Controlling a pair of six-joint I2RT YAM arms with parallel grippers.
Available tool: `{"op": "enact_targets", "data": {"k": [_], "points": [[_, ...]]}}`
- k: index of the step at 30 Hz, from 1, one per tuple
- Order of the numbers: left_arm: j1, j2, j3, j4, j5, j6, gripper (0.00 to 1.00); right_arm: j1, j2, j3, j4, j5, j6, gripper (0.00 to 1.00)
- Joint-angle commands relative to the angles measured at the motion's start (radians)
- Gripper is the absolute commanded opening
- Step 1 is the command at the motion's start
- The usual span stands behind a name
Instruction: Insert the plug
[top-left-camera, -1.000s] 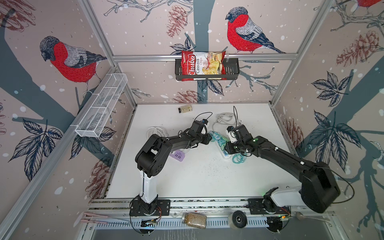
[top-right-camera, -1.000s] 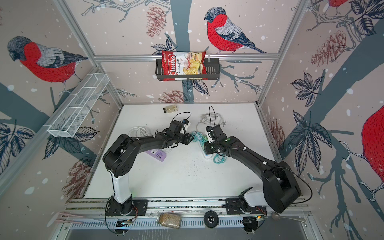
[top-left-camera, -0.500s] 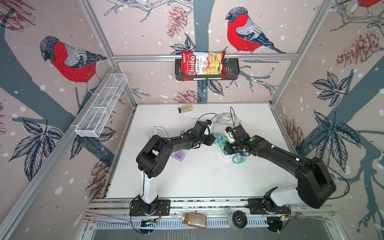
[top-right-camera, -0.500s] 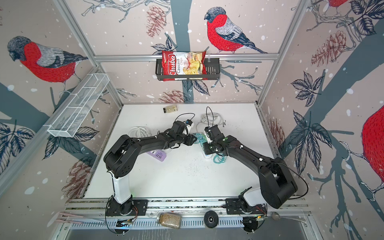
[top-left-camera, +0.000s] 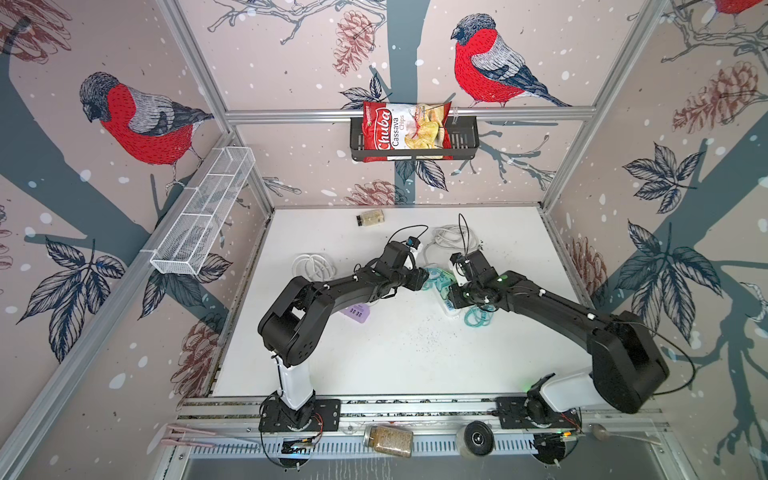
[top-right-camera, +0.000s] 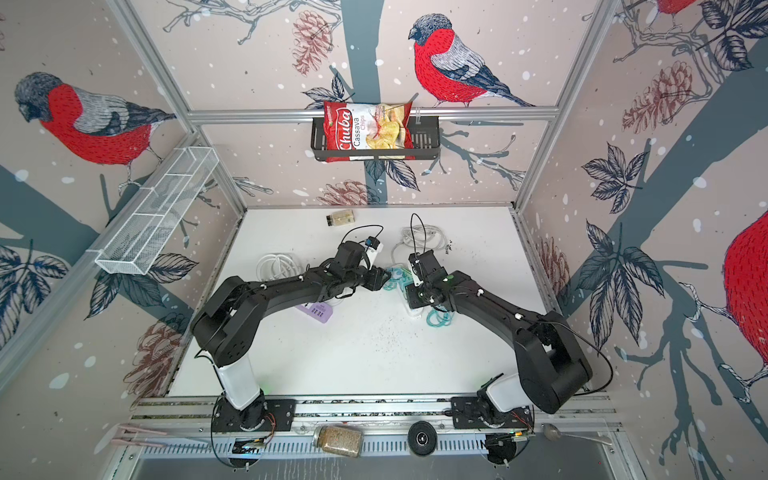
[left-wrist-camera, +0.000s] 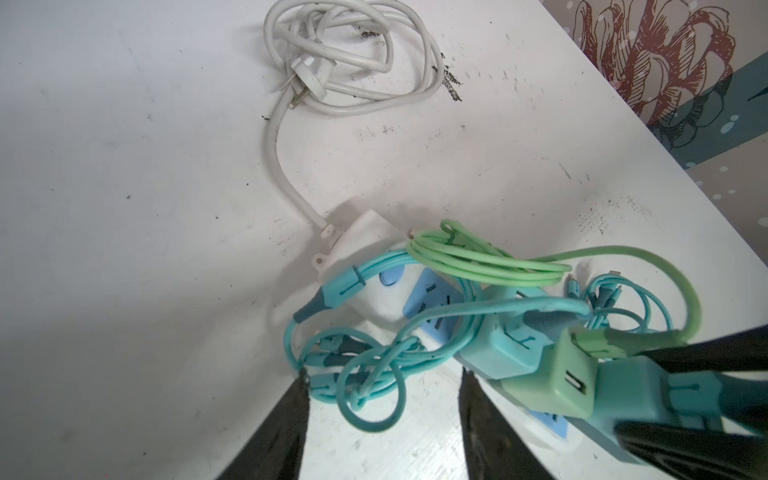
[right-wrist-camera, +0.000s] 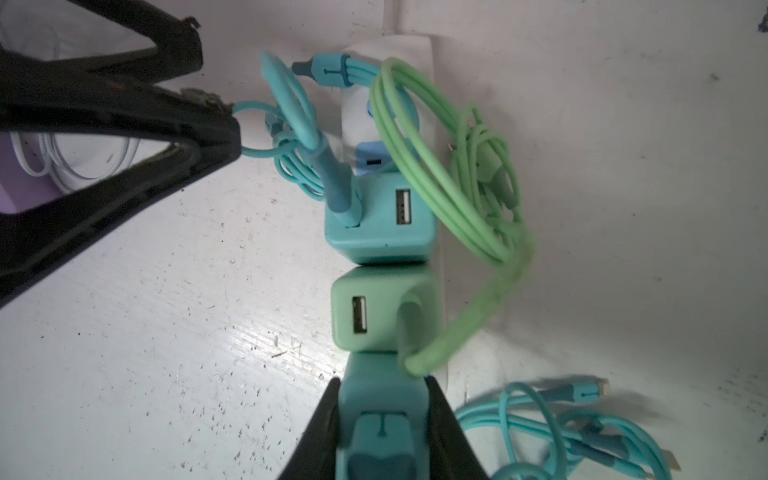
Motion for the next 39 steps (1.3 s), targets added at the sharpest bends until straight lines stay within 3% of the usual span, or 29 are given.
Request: {"op": "enact_targets", "data": {"k": [1, 39], "points": [[0.002, -0.005, -0.002, 0.033, 0.003, 0.008, 0.57, 0.006, 0.003, 0.006, 0.037, 0.037, 0.016, 0.03], [0.01, -0.08, -0.068, 0.07, -0.004, 0.025, 0.56, 0.094, 0.02, -0.094, 0.156, 0.166, 0.067, 0.01]]}}
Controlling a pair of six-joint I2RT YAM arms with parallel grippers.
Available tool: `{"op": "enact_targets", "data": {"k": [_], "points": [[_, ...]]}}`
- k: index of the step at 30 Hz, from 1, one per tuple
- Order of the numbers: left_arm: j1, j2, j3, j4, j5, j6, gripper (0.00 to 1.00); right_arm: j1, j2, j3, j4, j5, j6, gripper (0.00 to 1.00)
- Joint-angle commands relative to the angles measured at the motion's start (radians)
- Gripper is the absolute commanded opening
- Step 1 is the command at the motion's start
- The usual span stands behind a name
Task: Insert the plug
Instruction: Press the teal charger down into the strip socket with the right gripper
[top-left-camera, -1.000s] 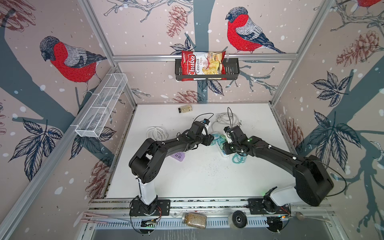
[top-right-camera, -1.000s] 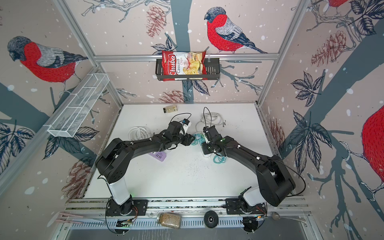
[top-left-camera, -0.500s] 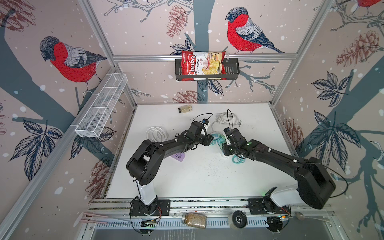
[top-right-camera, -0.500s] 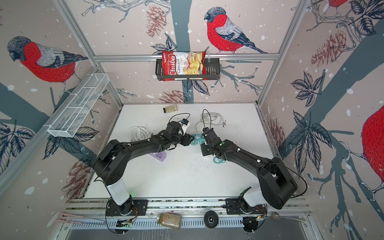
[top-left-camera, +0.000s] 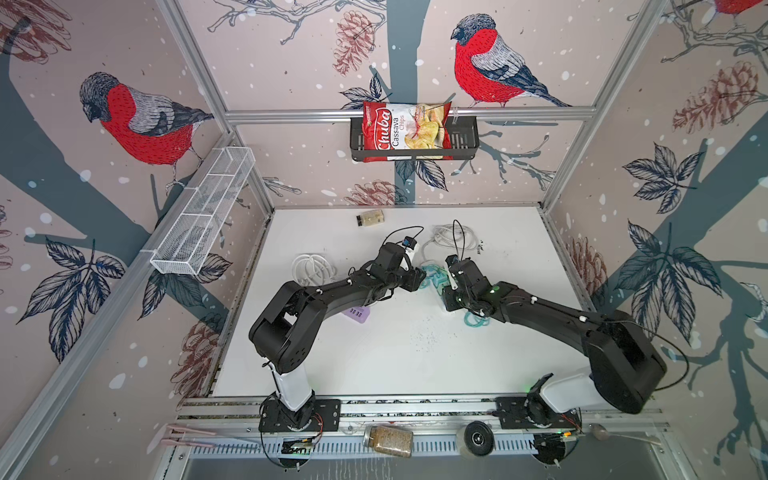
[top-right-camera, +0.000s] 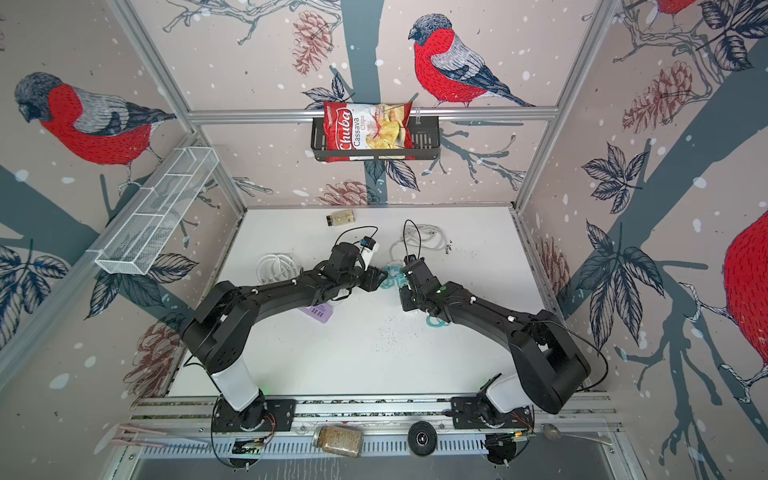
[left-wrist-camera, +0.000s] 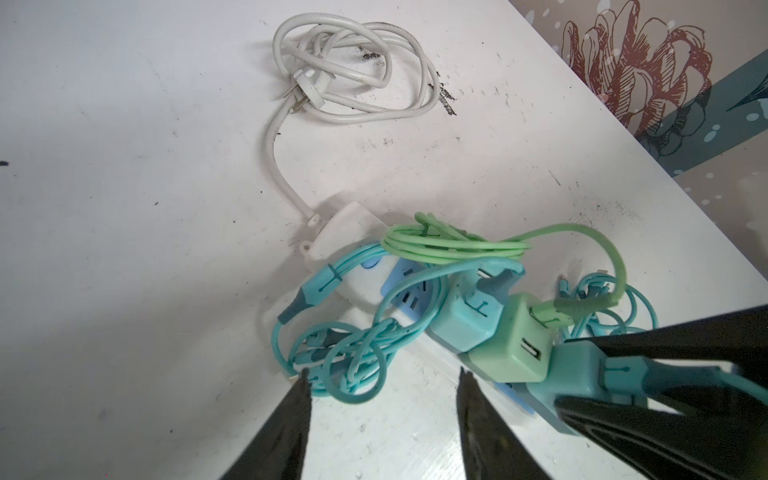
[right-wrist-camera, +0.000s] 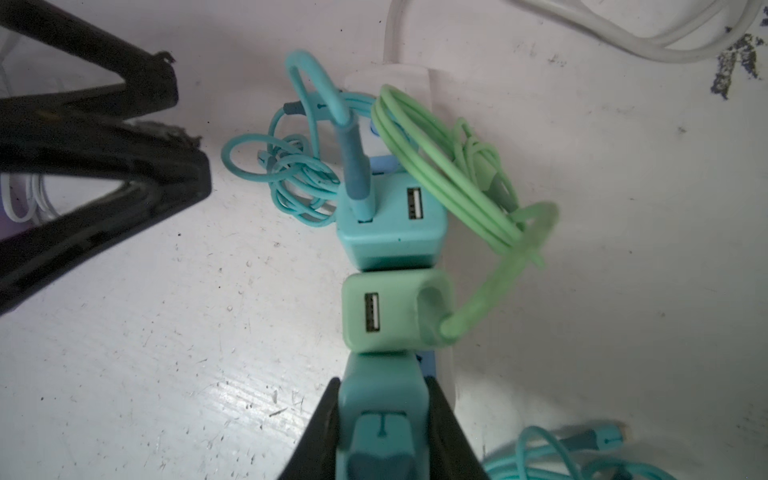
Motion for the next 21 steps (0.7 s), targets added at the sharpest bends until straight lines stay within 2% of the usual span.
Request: {"op": "enact_targets", "data": {"k": [1, 8, 21], "points": [[0.001, -0.015, -0.004, 0.036, -0.002, 0.019, 0.55, 0.01, 0.012, -0.005, -0.049, 0.023, 0.009, 0.01], [0.002, -0.034, -0.023, 0.05, -0.007, 0.014, 0.55, 0.028, 0.018, -0.007, -0.063, -0.005, -0.003, 0.01], [0.001, -0.047, -0.03, 0.056, -0.005, 0.014, 0.54, 0.029, 0.017, 0.002, -0.088, 0.028, 0.007, 0.0]]}}
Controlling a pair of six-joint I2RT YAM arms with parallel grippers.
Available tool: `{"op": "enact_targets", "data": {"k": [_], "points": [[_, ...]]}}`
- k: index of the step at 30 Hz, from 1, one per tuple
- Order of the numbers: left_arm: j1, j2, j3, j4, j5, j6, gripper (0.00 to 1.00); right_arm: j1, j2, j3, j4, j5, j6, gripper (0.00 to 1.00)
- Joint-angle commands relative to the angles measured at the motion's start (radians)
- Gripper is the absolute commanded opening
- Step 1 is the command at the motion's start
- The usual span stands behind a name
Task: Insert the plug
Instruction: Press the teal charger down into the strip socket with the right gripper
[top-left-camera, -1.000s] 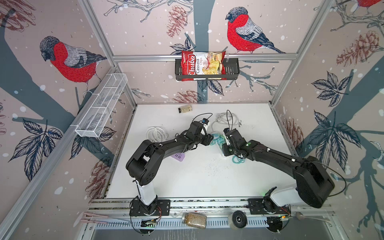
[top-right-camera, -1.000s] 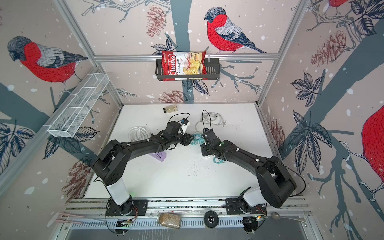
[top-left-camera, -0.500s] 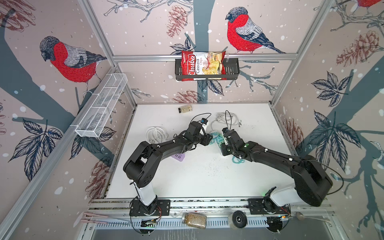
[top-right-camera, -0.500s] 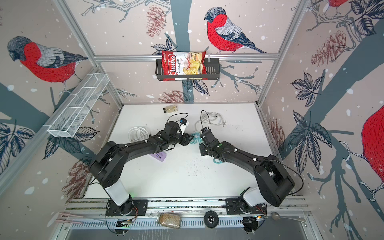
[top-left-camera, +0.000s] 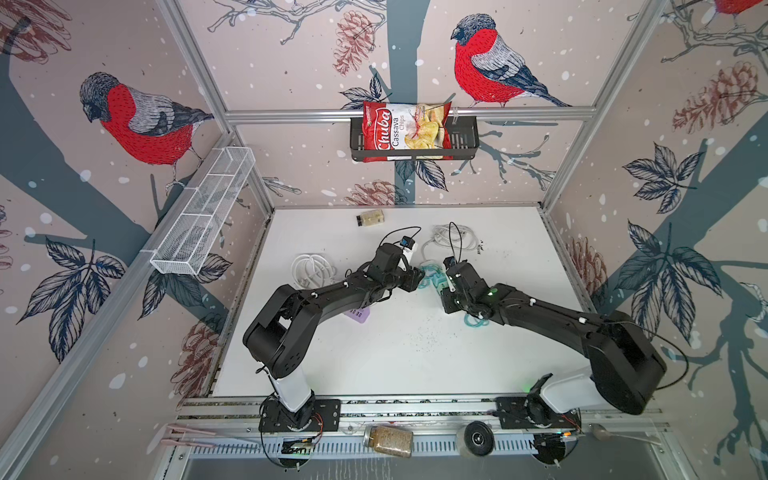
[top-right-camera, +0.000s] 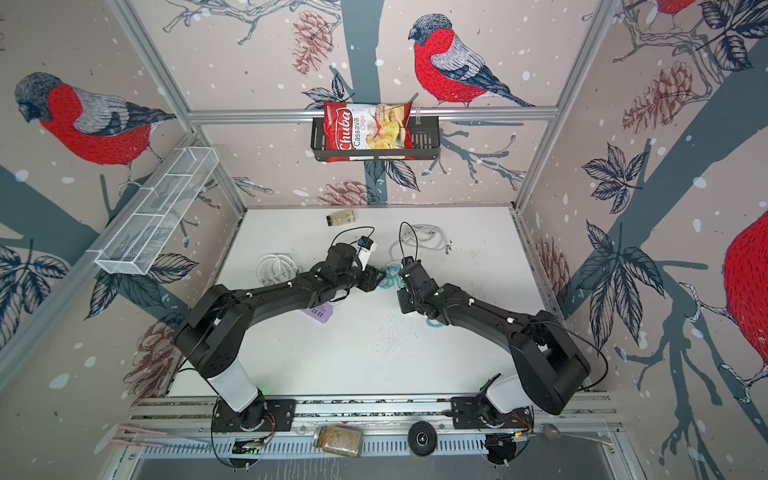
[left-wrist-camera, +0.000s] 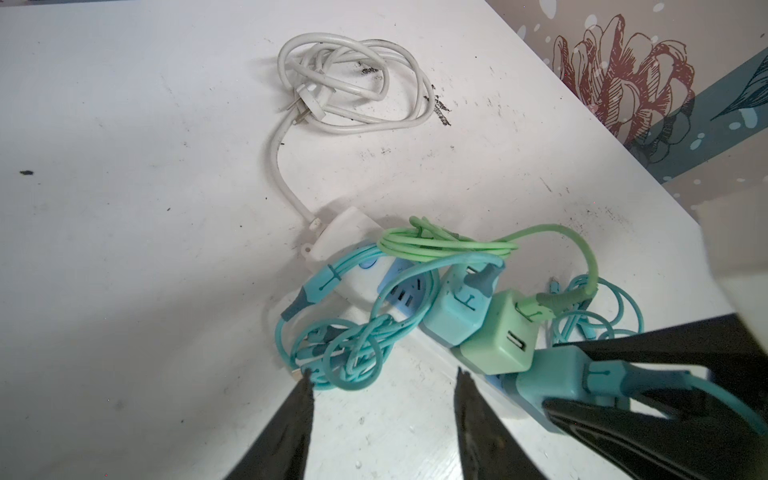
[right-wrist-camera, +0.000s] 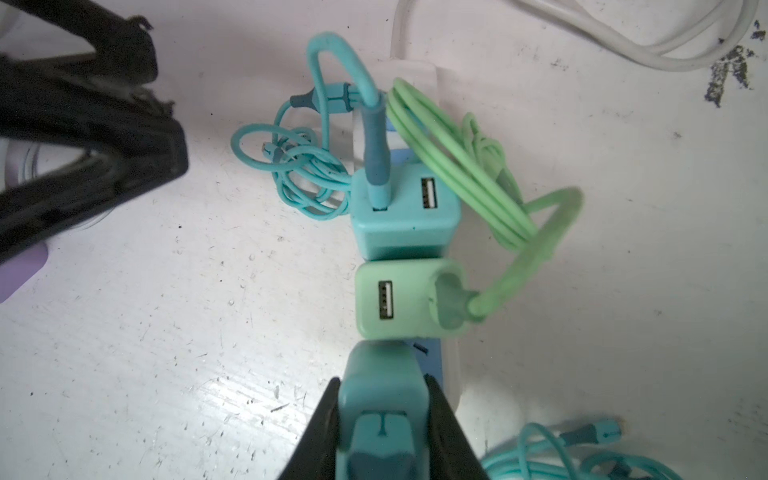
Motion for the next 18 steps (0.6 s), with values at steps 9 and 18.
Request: {"op": "enact_targets", "data": {"k": [9, 18], "points": [[0.0, -0.018, -0.001, 0.032, -0.004, 0.023, 0.54, -0.02, 0.024, 0.014, -0.049, 0.02, -0.008, 0.01], [0.003, -0.007, -0.001, 0.035, -0.001, 0.024, 0.54, -0.034, 0.028, -0.001, -0.04, 0.007, -0.014, 0.01]]}}
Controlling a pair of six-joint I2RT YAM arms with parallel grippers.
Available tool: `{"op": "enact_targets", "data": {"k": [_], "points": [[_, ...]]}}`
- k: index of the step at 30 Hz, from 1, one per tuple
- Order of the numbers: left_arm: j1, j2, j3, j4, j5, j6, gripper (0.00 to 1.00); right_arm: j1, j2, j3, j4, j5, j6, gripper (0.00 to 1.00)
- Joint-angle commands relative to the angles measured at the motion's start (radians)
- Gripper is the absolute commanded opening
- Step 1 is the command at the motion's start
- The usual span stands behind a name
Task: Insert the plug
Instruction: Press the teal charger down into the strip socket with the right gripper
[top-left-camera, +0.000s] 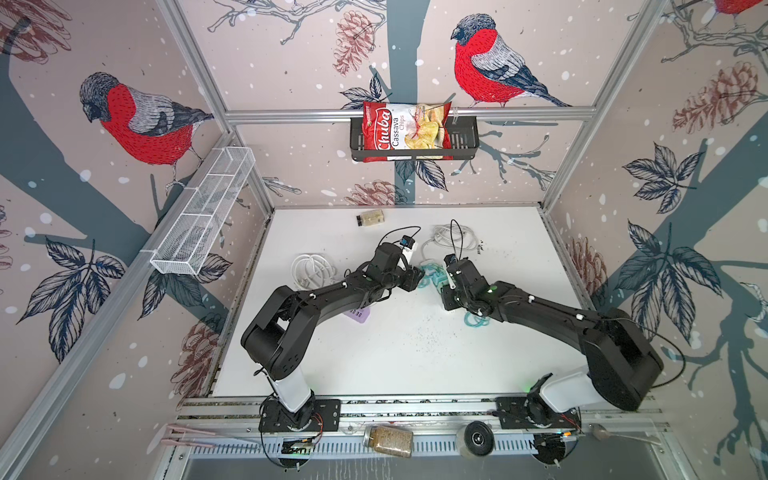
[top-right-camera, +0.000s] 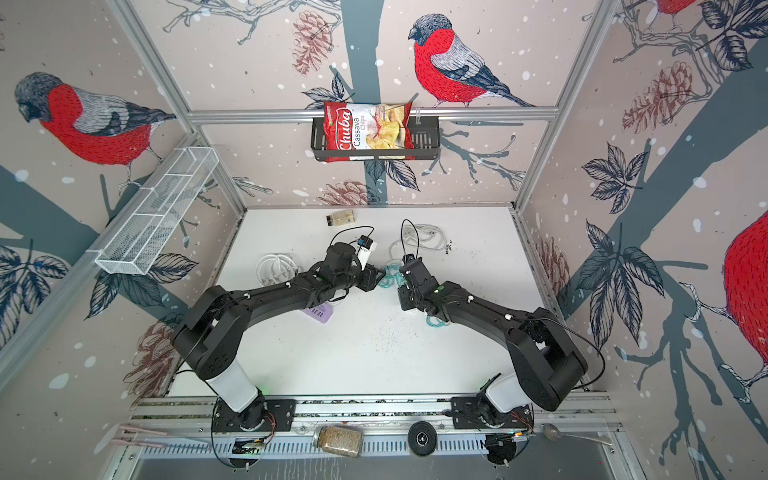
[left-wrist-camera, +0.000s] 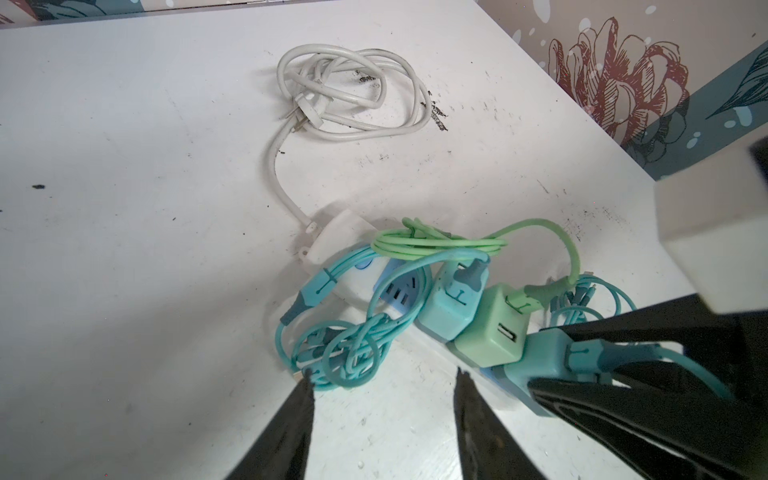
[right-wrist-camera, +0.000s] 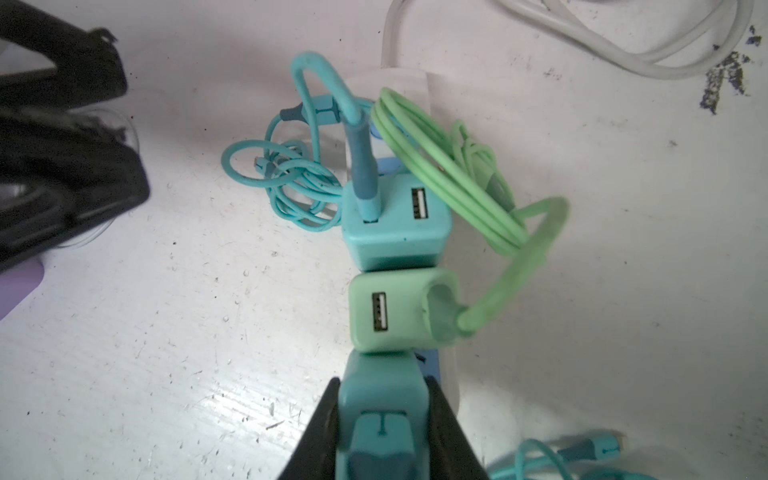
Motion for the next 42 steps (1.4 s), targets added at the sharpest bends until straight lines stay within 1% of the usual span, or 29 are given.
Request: {"op": "enact_targets", "data": {"k": [1, 4, 6, 10, 13, 19, 24, 29, 34, 40, 42], "points": [[-0.001, 0.003, 0.001, 0.033, -0.001, 0.005, 0.54, -0.001, 0.012, -0.011, -0.07, 0.016, -0.014, 0.01], [-0.001, 0.004, 0.001, 0.03, 0.0, 0.007, 0.53, -0.01, -0.007, -0.012, -0.106, 0.039, -0.042, 0.01], [-0.001, 0.006, 0.001, 0.032, -0.001, 0.008, 0.53, -0.029, -0.025, -0.02, -0.101, 0.003, -0.056, 0.0], [-0.001, 0.006, 0.001, 0.031, -0.001, 0.004, 0.53, -0.029, -0.02, -0.018, -0.104, 0.001, -0.063, 0.01], [-0.001, 0.0, 0.0, 0.033, 0.002, 0.004, 0.53, -0.028, -0.021, -0.019, -0.079, -0.035, -0.063, 0.01], [0.0, -0.001, 0.001, 0.024, -0.003, 0.007, 0.53, -0.007, -0.006, 0.006, -0.048, -0.031, -0.055, 0.01], [0.0, -0.003, 0.001, 0.021, -0.009, 0.008, 0.53, 0.002, 0.006, 0.026, -0.06, -0.012, -0.057, 0.0], [0.0, -0.005, 0.001, 0.026, -0.007, 0.009, 0.53, -0.004, 0.013, 0.006, -0.039, -0.02, -0.057, 0.0], [0.001, -0.007, 0.001, 0.024, -0.003, 0.011, 0.52, -0.01, 0.005, -0.008, -0.015, 0.01, -0.059, 0.0], [0.001, -0.017, 0.001, 0.026, -0.005, 0.01, 0.52, -0.009, 0.0, -0.022, 0.016, -0.004, -0.071, 0.0], [0.001, -0.018, -0.021, 0.027, -0.004, 0.012, 0.52, -0.006, -0.012, -0.04, 0.04, -0.009, -0.077, 0.0]]}}
